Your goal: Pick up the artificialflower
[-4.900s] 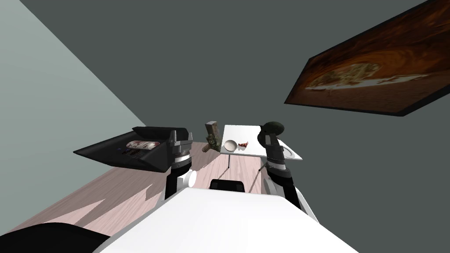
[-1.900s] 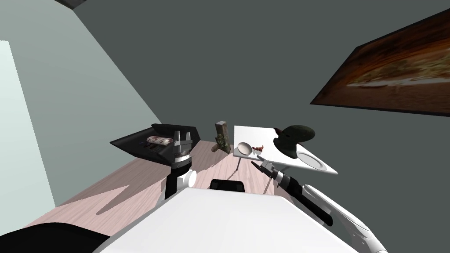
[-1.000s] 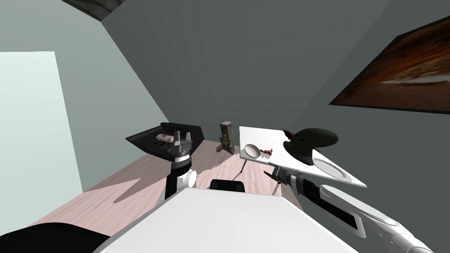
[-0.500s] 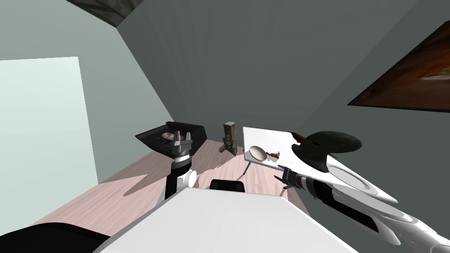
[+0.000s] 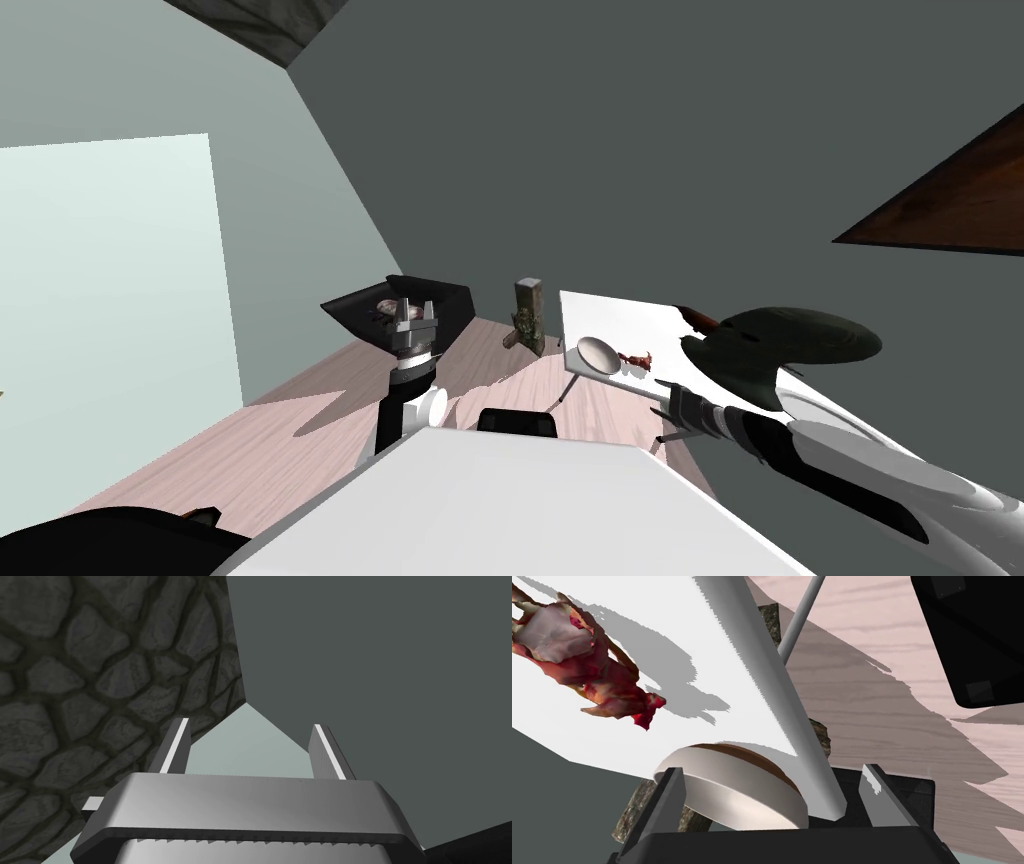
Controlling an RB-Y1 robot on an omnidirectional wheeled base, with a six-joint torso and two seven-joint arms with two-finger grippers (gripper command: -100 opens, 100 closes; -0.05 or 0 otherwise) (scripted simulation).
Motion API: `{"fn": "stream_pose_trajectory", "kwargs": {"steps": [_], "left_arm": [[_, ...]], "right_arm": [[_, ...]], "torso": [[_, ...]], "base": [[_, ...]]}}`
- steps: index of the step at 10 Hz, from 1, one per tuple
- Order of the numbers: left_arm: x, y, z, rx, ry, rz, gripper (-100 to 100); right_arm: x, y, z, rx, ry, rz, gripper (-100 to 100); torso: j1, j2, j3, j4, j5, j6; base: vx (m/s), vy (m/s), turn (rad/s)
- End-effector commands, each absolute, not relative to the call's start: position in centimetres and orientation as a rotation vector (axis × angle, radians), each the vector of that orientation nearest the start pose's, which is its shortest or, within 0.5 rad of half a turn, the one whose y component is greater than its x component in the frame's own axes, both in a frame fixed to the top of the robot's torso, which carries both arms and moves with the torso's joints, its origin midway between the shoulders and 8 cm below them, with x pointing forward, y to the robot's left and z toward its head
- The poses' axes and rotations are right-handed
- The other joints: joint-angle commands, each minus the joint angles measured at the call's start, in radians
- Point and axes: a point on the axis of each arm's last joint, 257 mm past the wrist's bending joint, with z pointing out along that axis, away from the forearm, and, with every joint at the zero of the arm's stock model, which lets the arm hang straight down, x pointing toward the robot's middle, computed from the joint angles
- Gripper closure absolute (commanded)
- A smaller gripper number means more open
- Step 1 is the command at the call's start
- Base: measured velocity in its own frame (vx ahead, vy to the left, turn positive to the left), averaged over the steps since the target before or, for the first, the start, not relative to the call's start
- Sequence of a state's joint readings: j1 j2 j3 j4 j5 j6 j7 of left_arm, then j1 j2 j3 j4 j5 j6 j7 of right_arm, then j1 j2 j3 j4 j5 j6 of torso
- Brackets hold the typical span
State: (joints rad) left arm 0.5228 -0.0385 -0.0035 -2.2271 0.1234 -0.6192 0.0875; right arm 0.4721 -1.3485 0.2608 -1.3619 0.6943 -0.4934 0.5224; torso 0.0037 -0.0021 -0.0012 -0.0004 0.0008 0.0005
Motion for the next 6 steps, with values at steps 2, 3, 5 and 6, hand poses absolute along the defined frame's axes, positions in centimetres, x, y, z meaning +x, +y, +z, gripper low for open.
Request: {"fn": "stream_pose_trajectory", "kwargs": {"steps": [2, 3, 5, 6], "left_arm": [[32.8, 30.1, 1.5, -0.754, 0.432, -1.452, 0], [32.8, 30.1, 1.5, -0.754, 0.432, -1.452, 0], [32.8, 30.1, 1.5, -0.754, 0.432, -1.452, 0], [32.8, 30.1, 1.5, -0.753, 0.432, -1.452, 0]], "right_arm": [[25.6, -59.7, -35.6, -1.265, 2.264, -0.309, -100], [25.5, -59.9, -35.6, -1.263, 2.268, -0.313, -100], [25.0, -62.2, -35.2, -1.301, 2.286, -0.377, -100], [24.5, -64.2, -34.8, -1.333, 2.301, -0.435, -100]], "torso": [[0.0, 0.0, 0.0, 0.0, 0.0, 0.0], [0.001, -0.001, 0.0, 0.0, 0.0, -0.001], [-0.002, 0.0, 0.0, 0.0, 0.0, 0.0], [-0.002, 0.0, 0.0, 0.0, -0.001, 0.0]], "base": [[0.05, 0.061, 0.105], [0.045, 0.045, 0.045], [0.04, 0.023, 0.06], [0.043, 0.027, 0.094]]}}
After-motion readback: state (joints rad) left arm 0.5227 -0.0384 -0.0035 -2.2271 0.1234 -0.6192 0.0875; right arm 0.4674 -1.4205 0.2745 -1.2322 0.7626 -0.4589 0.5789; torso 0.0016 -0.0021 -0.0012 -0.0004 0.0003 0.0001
